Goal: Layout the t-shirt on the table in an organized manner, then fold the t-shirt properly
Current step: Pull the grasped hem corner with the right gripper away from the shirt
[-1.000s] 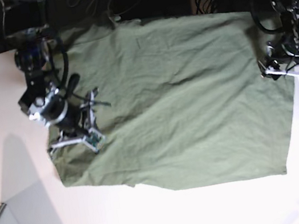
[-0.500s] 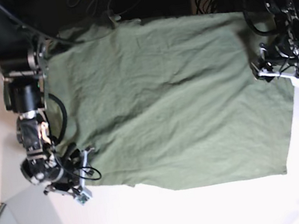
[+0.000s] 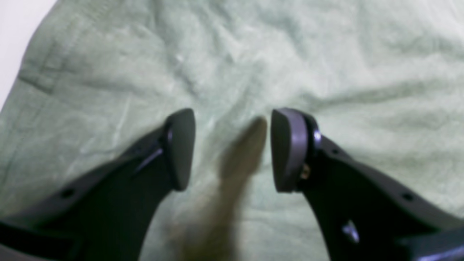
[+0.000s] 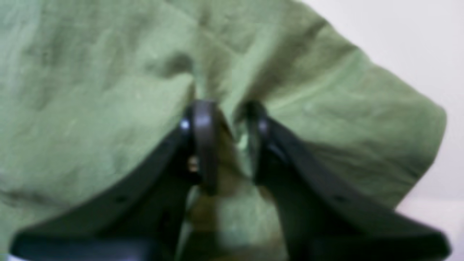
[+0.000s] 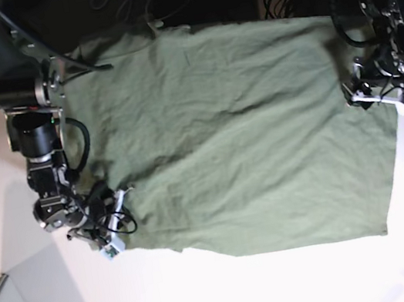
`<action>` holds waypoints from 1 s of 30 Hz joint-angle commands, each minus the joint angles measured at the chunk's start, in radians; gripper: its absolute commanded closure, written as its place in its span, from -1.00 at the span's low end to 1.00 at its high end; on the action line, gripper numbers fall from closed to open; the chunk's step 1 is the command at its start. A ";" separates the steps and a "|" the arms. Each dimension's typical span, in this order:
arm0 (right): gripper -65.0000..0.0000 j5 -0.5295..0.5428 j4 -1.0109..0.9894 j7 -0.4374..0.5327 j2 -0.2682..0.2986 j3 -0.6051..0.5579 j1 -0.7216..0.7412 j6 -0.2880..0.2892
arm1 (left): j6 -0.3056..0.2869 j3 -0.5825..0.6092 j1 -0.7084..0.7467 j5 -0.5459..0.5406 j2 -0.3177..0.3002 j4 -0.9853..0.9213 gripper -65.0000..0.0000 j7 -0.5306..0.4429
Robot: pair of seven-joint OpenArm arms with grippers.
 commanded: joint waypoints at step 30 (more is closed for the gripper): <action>0.79 -0.040 1.152 -0.356 -0.034 -0.101 -0.560 0.015 | 0.002 -0.075 -0.021 0.001 -0.015 0.006 -0.01 -0.012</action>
